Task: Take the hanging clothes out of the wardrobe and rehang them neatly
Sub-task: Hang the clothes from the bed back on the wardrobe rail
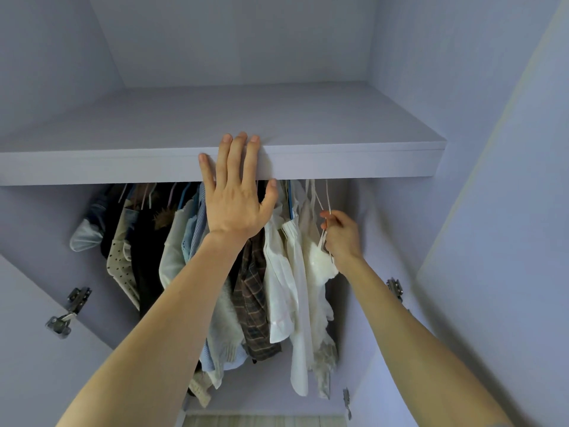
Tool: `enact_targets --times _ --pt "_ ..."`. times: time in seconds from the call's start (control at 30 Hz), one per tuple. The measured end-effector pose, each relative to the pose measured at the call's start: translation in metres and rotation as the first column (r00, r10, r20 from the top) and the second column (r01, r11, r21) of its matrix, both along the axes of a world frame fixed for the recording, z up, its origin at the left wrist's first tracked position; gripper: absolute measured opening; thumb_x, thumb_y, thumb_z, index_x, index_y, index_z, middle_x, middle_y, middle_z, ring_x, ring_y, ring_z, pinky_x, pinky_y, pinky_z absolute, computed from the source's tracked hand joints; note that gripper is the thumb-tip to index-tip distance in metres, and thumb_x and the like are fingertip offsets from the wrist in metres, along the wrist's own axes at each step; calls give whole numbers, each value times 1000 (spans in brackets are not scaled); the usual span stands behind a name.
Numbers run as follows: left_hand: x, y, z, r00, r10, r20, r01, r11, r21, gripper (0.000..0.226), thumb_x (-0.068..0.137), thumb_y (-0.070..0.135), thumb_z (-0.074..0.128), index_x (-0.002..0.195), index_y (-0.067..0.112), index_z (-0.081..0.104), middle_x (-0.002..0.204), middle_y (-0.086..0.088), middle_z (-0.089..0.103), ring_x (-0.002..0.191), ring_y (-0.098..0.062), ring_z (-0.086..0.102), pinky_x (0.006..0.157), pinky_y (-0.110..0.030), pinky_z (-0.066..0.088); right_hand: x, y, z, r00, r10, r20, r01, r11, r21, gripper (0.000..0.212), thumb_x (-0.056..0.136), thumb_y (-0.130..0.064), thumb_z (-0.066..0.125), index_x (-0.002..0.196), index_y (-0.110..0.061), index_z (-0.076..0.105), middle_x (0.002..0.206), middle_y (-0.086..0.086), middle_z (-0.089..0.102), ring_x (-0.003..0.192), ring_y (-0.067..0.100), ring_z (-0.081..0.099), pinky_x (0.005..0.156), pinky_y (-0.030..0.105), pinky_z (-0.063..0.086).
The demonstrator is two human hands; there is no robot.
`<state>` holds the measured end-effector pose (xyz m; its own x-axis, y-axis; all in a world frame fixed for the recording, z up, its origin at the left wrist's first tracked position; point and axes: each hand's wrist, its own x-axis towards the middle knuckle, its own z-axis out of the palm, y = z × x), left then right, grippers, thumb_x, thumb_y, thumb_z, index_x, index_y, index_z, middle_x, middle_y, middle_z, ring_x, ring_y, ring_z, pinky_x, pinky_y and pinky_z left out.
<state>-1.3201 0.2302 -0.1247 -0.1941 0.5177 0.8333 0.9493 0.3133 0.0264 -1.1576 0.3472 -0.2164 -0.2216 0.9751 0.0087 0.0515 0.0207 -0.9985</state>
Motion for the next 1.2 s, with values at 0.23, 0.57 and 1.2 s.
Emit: enact_targets --times 0.23,0.57,1.2 --pt "0 -6 2 1000 11 -25 -12 998 -54 72 101 47 45 158 16 14 164 -9 21 153 -25 8 122 -58 4 -40 19 17 998 -10 63 14 998 -53 25 93 -14 48 94 -29 67 102 4 69 77 20 57 70 33 51" --pt "-4 -5 0 999 15 -51 -18 998 -52 69 103 48 40 159 19 13 164 -9 19 153 -25 9 122 -58 4 -62 34 -9 965 20 262 -5 998 -58 32 98 -9 44 117 -19 67 124 6 67 109 28 64 96 36 53" --pt "-3 -14 -19 994 -106 18 106 994 -8 69 98 34 50 158 22 18 165 -9 9 154 -24 -1 121 -59 2 5 -35 -49 829 171 532 -251 964 82 51 100 -42 51 147 -25 40 141 -5 54 125 20 57 105 39 47"
